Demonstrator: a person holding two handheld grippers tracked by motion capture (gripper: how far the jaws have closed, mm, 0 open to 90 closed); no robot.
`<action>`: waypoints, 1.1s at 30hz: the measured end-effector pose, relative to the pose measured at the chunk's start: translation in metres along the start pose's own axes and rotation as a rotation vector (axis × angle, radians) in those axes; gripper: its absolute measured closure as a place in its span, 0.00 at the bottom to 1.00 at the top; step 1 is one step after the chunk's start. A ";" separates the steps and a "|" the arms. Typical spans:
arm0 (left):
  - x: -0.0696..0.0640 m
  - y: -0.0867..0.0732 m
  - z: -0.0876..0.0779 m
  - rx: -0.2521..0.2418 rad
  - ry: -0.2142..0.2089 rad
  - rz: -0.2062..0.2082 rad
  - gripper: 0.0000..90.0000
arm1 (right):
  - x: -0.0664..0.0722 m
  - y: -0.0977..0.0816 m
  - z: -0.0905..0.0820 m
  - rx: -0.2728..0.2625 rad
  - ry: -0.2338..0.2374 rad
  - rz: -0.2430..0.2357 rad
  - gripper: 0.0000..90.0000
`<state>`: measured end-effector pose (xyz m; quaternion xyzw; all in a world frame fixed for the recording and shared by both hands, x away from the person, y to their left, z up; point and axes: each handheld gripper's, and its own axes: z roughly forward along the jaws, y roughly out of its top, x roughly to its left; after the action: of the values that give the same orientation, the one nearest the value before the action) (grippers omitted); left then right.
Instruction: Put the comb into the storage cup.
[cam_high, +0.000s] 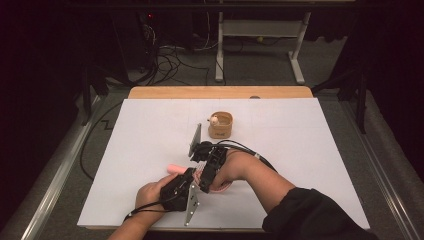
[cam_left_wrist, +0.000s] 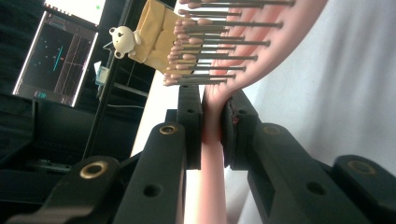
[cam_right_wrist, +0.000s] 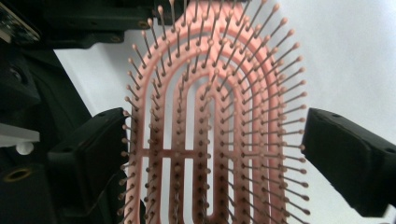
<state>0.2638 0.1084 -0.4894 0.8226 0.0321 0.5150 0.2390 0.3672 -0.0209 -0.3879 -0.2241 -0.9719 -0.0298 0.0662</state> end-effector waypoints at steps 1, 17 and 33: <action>0.000 0.000 0.000 -0.001 0.000 0.002 0.89 | 0.000 0.000 -0.001 0.001 -0.004 0.002 0.07; -0.001 -0.001 0.002 0.009 0.002 -0.003 0.89 | 0.002 -0.009 -0.011 -0.021 -0.034 -0.014 0.00; 0.002 -0.003 0.002 0.044 -0.001 0.011 0.89 | 0.007 -0.028 -0.026 -0.052 -0.054 -0.017 0.00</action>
<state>0.2672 0.1112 -0.4898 0.8280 0.0387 0.5151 0.2181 0.3519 -0.0456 -0.3626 -0.2184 -0.9740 -0.0497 0.0338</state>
